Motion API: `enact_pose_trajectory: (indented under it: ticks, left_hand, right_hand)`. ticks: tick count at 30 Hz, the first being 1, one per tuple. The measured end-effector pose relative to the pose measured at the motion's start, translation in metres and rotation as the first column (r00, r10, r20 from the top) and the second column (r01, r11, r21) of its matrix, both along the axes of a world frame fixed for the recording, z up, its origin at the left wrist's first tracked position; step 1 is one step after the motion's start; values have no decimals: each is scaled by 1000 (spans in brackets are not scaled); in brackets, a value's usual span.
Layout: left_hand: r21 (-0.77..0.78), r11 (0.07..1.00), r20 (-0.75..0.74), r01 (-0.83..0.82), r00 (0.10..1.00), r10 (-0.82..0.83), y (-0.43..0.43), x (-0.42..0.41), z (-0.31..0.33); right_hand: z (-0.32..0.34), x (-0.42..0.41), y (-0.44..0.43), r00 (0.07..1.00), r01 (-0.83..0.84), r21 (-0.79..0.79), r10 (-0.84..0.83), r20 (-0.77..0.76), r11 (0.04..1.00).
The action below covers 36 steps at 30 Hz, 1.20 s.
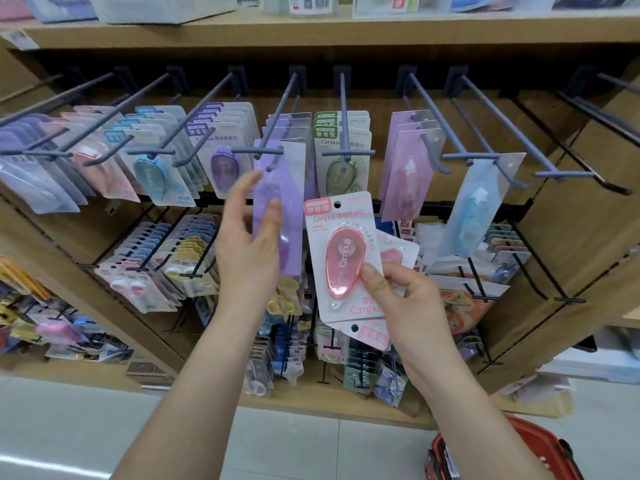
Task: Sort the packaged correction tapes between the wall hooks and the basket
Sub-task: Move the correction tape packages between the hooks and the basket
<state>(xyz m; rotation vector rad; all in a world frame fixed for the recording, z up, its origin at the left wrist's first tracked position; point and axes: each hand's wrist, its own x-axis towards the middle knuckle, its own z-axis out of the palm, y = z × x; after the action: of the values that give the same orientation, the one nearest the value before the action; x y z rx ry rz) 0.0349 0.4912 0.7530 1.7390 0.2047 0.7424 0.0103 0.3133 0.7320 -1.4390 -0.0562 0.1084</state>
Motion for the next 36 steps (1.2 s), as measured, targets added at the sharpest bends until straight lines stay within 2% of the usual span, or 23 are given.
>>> enact_pose_trajectory:
  ticks: [6, 11, 13, 15, 16, 18, 21, 30, 34, 36]
  left_hand:
    - [46, 999, -121, -17, 992, 22, 5, 34, -3]
    - [117, 993, -164, -35, 985, 54, 2, 20, -4]
    - [-11, 1000, -183, -11, 983, 8, -5, 1, -3]
    - [-267, 953, -180, 143, 964, -195, -16, -21, 0]
    - [-344, 916, -180, 204, 943, -278, -21, -30, 0]
    - [-374, 894, -182, 247, 926, -332, -27, -44, -3]
    - [-432, 889, -170, 153, 954, -247, -33, -58, -7]
    - [-440, 883, -202, -167, 976, 84, -16, -121, -27]
    - [-425, 884, -185, -195, 975, 126, 10, -149, -23]
    - [-411, 889, -193, -200, 973, 130, 23, -158, -22]
  right_hand:
    - [1, -2, 3, 1000, 9, 13, -9, -27, 1000]
    - [1, -5, -2, 999, 18, 23, -17, -34, 1000]
    - [0, -5, -5, 1000, 17, -13, -17, -16, 1000]
    - [-1, -4, -8, 1000, 4, -52, -4, 12, 999]
    - [-2, -4, -10, 1000, -10, -73, 12, 27, 997]
    - [-2, -4, -16, 996, -68, -107, 73, 48, 992]
    - [-4, -5, -25, 983, -165, -156, 176, 56, 974]
    - [-23, -11, -22, 913, -372, -297, 404, 52, 879]
    - [-22, -13, -7, 830, -456, -443, 549, 102, 772]
    - [-13, -17, 8, 804, -517, -409, 591, 71, 752]
